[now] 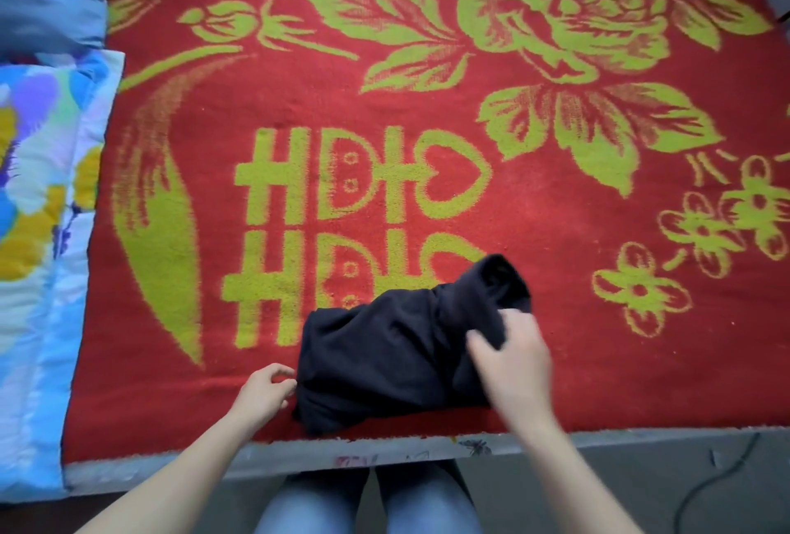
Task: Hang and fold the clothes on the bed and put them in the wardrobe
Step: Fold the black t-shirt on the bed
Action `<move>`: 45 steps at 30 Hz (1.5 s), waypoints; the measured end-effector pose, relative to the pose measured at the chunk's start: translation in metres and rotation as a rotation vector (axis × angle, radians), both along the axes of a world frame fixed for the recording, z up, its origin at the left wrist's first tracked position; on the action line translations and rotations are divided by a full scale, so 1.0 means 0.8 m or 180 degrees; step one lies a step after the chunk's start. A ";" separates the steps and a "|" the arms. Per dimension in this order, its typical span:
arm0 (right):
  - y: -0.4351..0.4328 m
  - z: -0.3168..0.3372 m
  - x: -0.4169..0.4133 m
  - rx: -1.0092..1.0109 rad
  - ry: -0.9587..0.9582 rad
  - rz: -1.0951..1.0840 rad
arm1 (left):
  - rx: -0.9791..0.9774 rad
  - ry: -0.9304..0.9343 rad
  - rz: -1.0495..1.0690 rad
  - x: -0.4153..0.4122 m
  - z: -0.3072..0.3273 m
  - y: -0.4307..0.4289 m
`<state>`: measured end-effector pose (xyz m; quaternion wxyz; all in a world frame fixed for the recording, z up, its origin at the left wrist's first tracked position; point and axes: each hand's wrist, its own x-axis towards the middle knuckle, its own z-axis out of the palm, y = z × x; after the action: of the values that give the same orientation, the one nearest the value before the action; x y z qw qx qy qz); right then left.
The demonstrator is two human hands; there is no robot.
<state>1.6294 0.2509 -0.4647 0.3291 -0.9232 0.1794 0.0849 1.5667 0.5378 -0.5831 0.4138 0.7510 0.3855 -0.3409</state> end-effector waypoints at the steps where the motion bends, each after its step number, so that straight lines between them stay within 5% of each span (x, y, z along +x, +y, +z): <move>1: 0.039 -0.001 -0.012 0.0092 0.0018 0.0265 | -0.0037 -0.0027 0.0068 -0.002 0.001 0.003; 6: 0.166 -0.045 -0.070 0.1157 0.1084 0.2000 | -0.0247 -0.0228 0.0952 -0.001 0.012 0.017; 8: 0.165 -0.056 -0.086 0.1300 0.0998 0.2277 | -0.0053 -0.0471 0.0911 -0.004 0.018 0.021; 12: 0.106 -0.082 -0.099 -0.0025 -0.0866 0.0815 | 0.1341 -0.1476 -0.0735 -0.018 0.029 0.009; 15: 0.069 -0.095 -0.078 -0.0946 -0.0912 0.0807 | 0.1747 -0.2957 -0.2190 -0.015 0.032 -0.018; 17: 0.065 -0.105 -0.066 -0.1223 -0.0645 0.1490 | 0.1562 -0.3266 -0.3121 -0.010 0.031 -0.035; 21: 0.080 -0.122 -0.078 -0.1451 -0.0260 0.3037 | 0.1454 -0.2388 -0.4252 -0.010 0.022 -0.039; 23: 0.083 -0.130 -0.091 -0.1319 -0.0051 0.3231 | 0.1602 -0.2499 -0.4376 -0.011 0.019 -0.027; 29: 0.050 -0.133 -0.095 -0.1477 -0.0095 0.2700 | 0.1510 -0.3358 -0.4213 -0.008 0.016 0.021; 39: 0.040 -0.144 -0.084 -0.1154 -0.1017 0.2556 | 0.1801 -0.2792 -0.4039 -0.013 0.022 -0.001; 42: 0.019 -0.140 -0.072 -0.0804 -0.0469 0.1416 | 0.1520 -0.2815 -0.4366 -0.030 0.016 -0.026; 45: 0.002 -0.147 -0.073 -0.0392 0.0583 0.1231 | 0.1327 -0.2131 -0.4506 -0.039 0.011 -0.040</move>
<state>1.5709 0.2529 -0.5822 0.2320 -0.9472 0.0330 0.2187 1.5352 0.5055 -0.5740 0.0449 0.9408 -0.2698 -0.2002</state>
